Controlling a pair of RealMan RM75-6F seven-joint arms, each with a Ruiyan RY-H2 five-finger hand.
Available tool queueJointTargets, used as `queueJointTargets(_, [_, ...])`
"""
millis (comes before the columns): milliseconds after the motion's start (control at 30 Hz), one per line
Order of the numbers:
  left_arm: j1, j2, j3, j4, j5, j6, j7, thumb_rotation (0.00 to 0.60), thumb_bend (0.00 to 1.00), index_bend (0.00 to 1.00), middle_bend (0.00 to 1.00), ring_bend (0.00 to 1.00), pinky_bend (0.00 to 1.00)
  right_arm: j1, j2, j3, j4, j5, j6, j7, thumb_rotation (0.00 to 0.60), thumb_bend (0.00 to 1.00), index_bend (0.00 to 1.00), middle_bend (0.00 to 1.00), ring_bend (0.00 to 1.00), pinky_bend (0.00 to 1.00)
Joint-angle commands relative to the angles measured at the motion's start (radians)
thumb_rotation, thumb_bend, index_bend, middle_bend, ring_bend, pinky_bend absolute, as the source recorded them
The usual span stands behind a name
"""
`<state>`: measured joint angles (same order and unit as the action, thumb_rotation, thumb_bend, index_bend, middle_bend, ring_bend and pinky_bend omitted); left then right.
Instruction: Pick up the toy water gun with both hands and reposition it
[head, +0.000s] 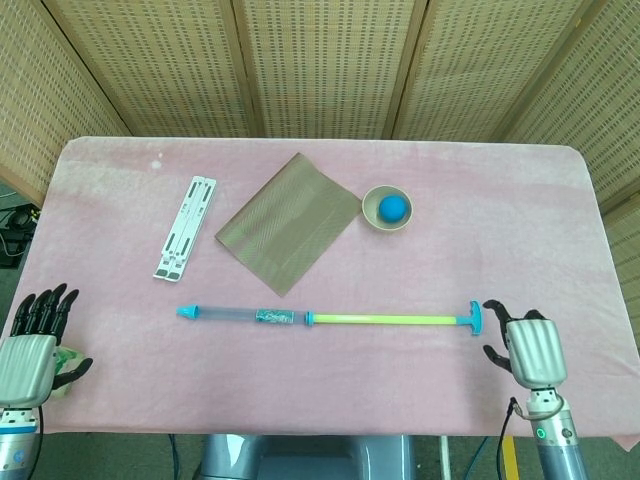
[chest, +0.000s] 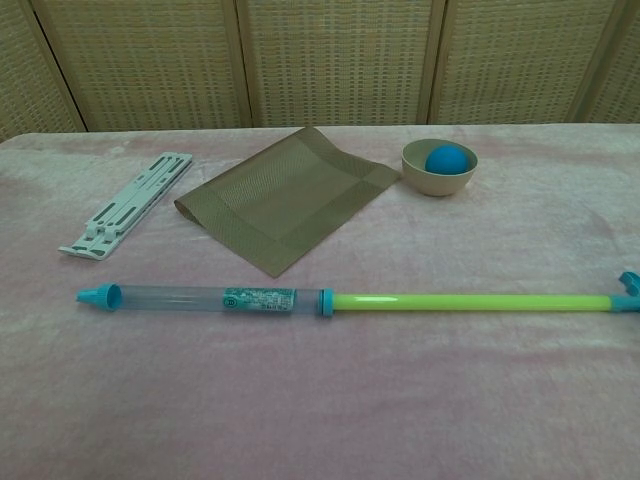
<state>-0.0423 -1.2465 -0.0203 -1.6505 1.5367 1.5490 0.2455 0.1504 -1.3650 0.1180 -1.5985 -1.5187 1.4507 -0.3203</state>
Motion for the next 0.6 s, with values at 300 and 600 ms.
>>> queueJointTargets(300, [0.0, -0.001, -0.003, 0.004, -0.004, 0.0, -0.006, 0.6, 0.07, 0.0, 0.0, 0.0, 0.0, 0.134, -0.093, 0.08, 0.052, 0.26, -0.235, -0.151, 0.6, 0.37, 0.46, 1.0, 1.0, 0.7])
queueJointTargets(600, [-0.006, -0.001, -0.007, 0.01, -0.023, -0.02, -0.009, 0.6, 0.07, 0.0, 0.0, 0.0, 0.0, 0.175, -0.15, 0.096, 0.154, 0.373, -0.305, -0.161, 0.6, 0.4, 0.47, 1.0, 1.0, 0.7])
